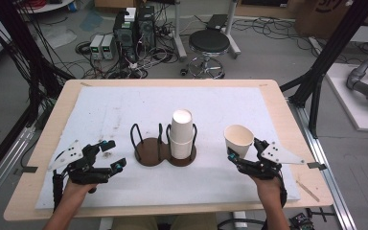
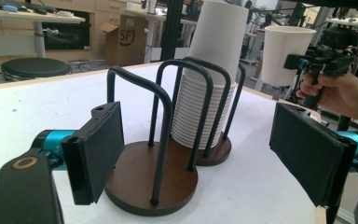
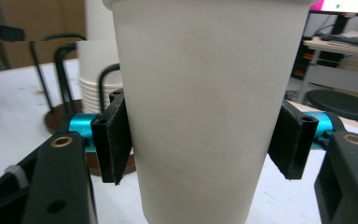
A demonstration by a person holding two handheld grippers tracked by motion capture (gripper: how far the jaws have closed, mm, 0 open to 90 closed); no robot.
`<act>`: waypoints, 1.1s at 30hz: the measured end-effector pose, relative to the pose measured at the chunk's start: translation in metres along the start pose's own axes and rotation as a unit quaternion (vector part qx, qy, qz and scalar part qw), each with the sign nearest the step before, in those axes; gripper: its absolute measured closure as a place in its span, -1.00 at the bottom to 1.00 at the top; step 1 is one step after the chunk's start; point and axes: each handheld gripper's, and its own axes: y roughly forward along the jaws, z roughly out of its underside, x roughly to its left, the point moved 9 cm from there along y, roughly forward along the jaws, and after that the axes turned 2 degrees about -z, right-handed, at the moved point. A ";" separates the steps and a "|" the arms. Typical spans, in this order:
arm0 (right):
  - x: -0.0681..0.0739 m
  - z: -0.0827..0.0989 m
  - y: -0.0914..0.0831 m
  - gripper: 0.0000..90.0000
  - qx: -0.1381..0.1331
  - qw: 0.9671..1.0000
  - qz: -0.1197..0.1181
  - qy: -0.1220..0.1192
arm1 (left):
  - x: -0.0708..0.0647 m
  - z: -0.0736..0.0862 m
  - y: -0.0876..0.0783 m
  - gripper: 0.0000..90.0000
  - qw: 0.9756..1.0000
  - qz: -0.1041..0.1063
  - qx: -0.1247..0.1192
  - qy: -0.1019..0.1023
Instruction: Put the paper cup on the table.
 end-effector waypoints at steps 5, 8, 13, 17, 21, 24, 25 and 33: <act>-0.015 0.001 0.007 -0.27 0.006 0.999 0.034 0.004 | 0.003 -0.002 -0.002 -0.61 1.000 -0.005 -0.006 0.001; -0.027 0.004 0.016 -0.27 0.013 0.998 0.055 0.008 | 0.004 -0.005 -0.005 -0.61 1.000 -0.007 -0.014 0.004; -0.041 0.013 0.033 -0.27 0.029 0.996 0.078 0.015 | 0.006 -0.006 -0.006 -0.61 1.000 -0.011 -0.012 0.008; -0.051 0.022 0.048 -0.27 0.046 0.993 0.102 0.024 | 0.007 -0.006 -0.007 -0.61 1.000 -0.015 -0.010 0.011; -0.061 0.031 0.055 -0.27 0.055 0.990 0.124 0.042 | 0.007 -0.005 -0.007 -0.61 1.000 -0.015 -0.006 0.014; -0.070 0.040 0.061 -0.27 0.074 0.986 0.138 0.056 | 0.007 -0.004 -0.007 -0.61 1.000 -0.016 -0.004 0.015; -0.070 0.040 0.061 -0.27 0.074 0.986 0.138 0.056 | 0.007 -0.004 -0.007 -0.61 1.000 -0.016 -0.004 0.015; -0.075 0.057 0.071 -0.27 0.106 0.981 0.134 0.089 | 0.008 -0.001 -0.006 -0.61 1.000 -0.018 0.004 0.012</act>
